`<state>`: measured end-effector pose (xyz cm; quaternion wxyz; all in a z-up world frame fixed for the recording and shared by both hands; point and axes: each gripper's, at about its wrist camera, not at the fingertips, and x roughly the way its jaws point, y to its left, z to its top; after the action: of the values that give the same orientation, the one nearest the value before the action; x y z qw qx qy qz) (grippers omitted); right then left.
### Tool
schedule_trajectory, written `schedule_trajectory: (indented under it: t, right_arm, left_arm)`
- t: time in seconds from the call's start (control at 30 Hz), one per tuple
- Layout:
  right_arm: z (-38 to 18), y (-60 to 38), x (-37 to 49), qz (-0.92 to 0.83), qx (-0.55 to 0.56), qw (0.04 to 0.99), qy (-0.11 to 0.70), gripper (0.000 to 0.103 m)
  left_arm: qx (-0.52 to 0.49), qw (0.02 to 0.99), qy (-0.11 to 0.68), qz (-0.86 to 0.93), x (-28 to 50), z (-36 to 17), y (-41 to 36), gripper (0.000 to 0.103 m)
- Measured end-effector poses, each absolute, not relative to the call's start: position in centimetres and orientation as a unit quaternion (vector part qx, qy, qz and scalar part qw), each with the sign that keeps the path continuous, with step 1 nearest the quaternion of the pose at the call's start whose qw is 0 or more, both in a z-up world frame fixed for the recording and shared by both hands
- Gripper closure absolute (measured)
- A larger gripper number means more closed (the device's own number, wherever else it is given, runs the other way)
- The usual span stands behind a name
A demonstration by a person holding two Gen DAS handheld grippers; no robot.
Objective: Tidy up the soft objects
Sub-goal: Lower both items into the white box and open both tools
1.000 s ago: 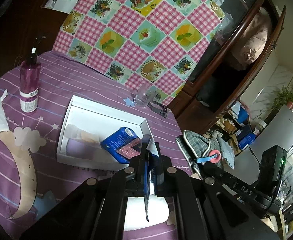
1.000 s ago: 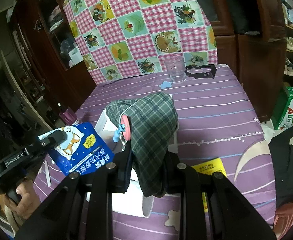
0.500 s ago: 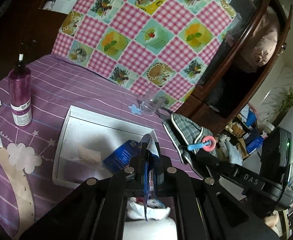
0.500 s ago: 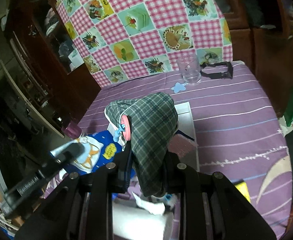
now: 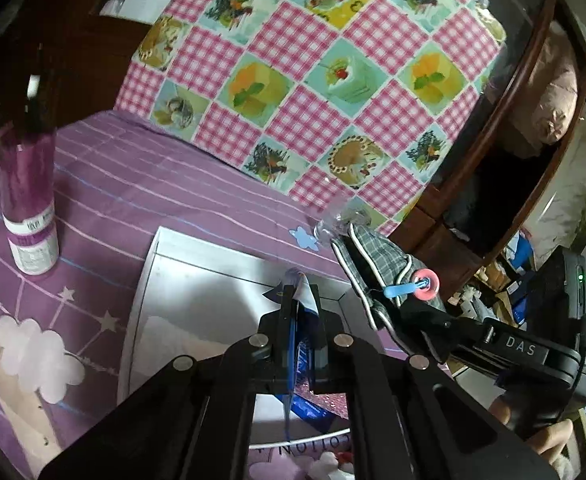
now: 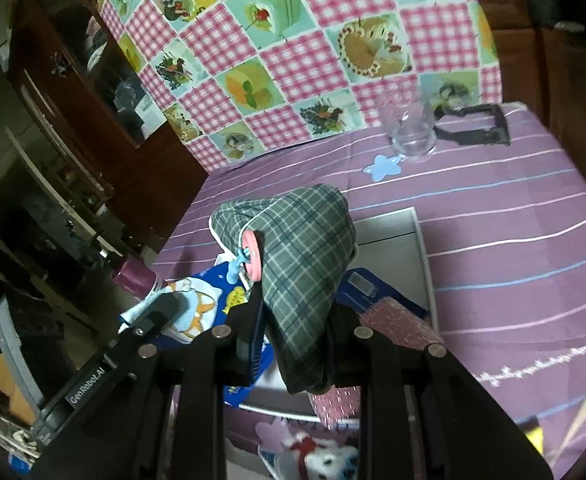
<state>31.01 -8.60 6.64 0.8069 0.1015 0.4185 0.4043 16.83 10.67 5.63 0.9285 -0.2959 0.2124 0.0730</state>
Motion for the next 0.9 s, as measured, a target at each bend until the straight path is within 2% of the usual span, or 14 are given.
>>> schedule_trajectory:
  t: [0.2,0.33,0.47,0.57,0.6,0.63,0.67,0.7,0.73,0.77,0.83,0.9]
  right_arm:
    - [3.8,-8.1,32.1,0.405,0.097,0.799,0.433,0.077]
    - [2.3,-7.7,33.0,0.399,0.104,0.79,0.454,0.077]
    - [2.1,-7.7,33.4,0.398,0.112,0.79,0.452,0.076]
    - [2.3,-8.3,33.6,0.391,0.14,0.794,0.445,0.073]
    - [2.4,-8.6,33.7,0.386,0.151,0.797,0.44,0.071]
    - [2.5,-8.9,33.7,0.382,0.159,0.8,0.435,0.066]
    - [2.7,-8.9,33.8,0.38,0.163,0.802,0.431,0.062]
    - [2.9,-9.2,33.7,0.379,0.171,0.805,0.423,0.055]
    - [3.3,-9.5,33.6,0.383,0.179,0.807,0.412,0.049]
    - [3.7,-9.8,33.5,0.387,0.185,0.81,0.4,0.046]
    - [4.5,-10.2,33.2,0.39,0.186,0.815,0.386,0.038]
    - [5.1,-10.3,33.0,0.388,0.181,0.82,0.38,0.036]
  left_arm:
    - [-0.343,0.907,0.235,0.065,17.7,3.8,12.4,0.101]
    - [-0.353,0.884,0.293,0.086,19.1,2.2,13.1,0.101]
    - [-0.367,0.865,0.325,0.109,19.7,1.1,13.6,0.101]
    - [-0.375,0.862,0.322,0.112,19.4,0.8,13.8,0.099]
    - [-0.374,0.863,0.319,0.114,19.2,0.9,13.8,0.095]
    - [-0.373,0.865,0.315,0.114,19.1,1.1,13.8,0.085]
    - [-0.371,0.869,0.308,0.114,18.9,1.3,13.8,0.07]
    - [-0.371,0.871,0.302,0.111,18.6,1.6,13.8,0.061]
    - [-0.372,0.874,0.295,0.106,18.4,1.8,13.7,0.047]
    - [-0.372,0.876,0.288,0.101,18.3,2.1,13.7,0.044]
    - [-0.367,0.881,0.282,0.097,18.1,2.7,13.5,0.043]
    - [-0.359,0.885,0.279,0.1,18.0,3.2,13.3,0.043]
